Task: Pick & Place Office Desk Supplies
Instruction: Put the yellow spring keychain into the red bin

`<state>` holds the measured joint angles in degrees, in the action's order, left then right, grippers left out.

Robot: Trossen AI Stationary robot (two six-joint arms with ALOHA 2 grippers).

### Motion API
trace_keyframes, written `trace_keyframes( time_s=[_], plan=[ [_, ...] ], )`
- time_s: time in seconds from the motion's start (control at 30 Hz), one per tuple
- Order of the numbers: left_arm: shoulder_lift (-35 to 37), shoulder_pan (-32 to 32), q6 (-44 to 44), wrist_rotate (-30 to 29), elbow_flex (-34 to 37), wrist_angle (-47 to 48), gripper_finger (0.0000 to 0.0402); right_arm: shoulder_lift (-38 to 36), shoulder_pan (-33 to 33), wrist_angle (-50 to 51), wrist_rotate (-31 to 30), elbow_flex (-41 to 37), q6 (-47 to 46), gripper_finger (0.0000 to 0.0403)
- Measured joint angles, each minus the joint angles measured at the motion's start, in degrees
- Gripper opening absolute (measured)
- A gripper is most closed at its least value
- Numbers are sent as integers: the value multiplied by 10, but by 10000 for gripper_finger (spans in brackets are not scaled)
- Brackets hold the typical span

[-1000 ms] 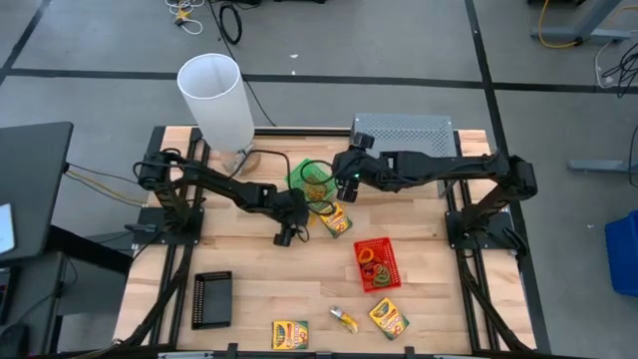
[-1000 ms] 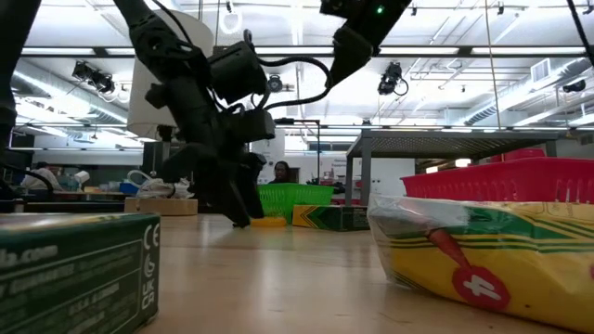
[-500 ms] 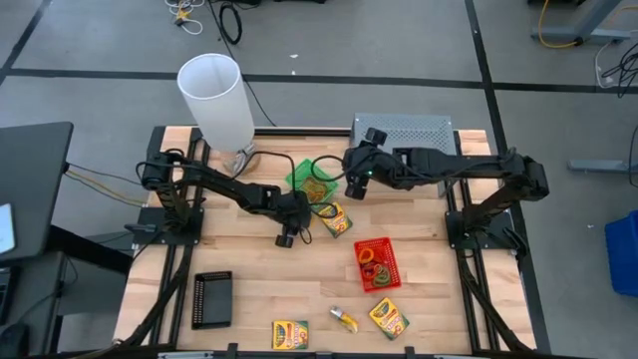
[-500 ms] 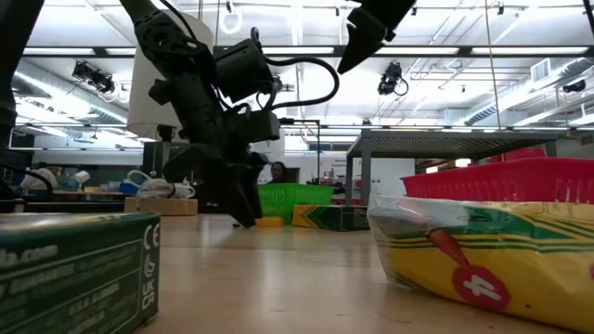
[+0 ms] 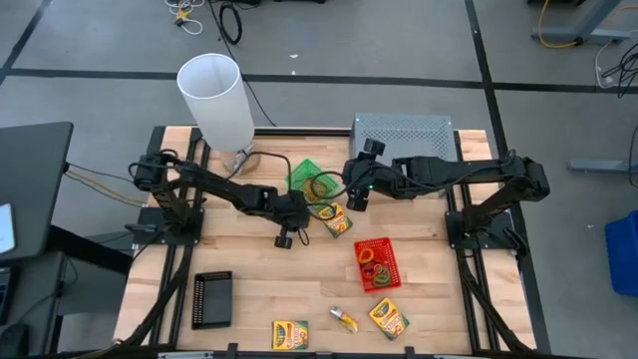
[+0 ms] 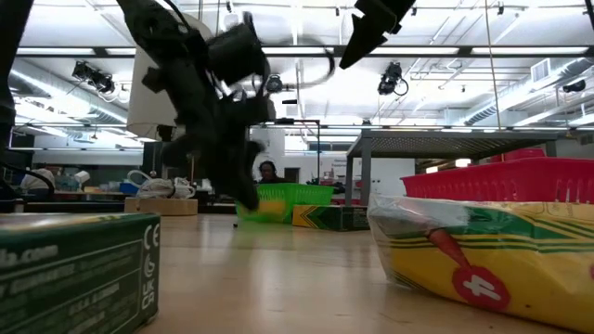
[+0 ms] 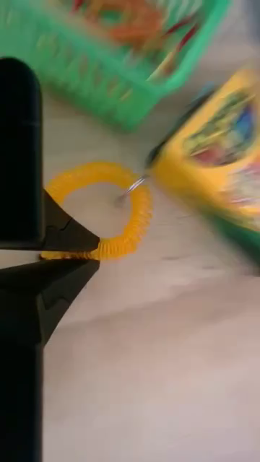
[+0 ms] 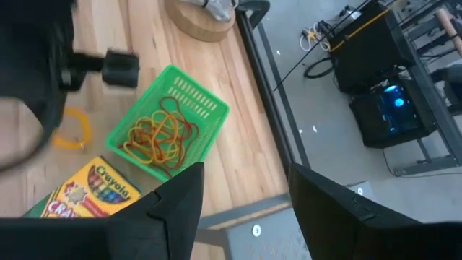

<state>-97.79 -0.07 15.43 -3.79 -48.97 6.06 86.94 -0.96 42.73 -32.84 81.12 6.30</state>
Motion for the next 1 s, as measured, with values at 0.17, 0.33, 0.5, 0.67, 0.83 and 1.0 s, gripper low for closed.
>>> trace_keyframes(
  time_s=[0.17, 0.33, 0.5, 0.67, 0.83, 1.0],
  plan=[
    [61, -3, -9, 4, 8, -1, 10, 0, -2, 13, 0, 0, -14, 210],
    [137, -3, -21, 20, 31, -5, 9, 0, -4, 12, 26, 0, -15, 210],
    [223, -3, -34, 69, 69, -23, 9, 0, -4, -20, 114, 0, 3, 210],
    [314, -2, -62, 141, 127, -102, 9, 0, -12, -87, 214, 0, 48, 210],
    [396, -2, -94, 207, 187, -193, 9, 0, -20, -199, 304, -30, 95, 210],
    [449, -2, -116, 231, 223, -227, 9, 1, -21, -370, 356, -112, 135, 210]
  ],
)
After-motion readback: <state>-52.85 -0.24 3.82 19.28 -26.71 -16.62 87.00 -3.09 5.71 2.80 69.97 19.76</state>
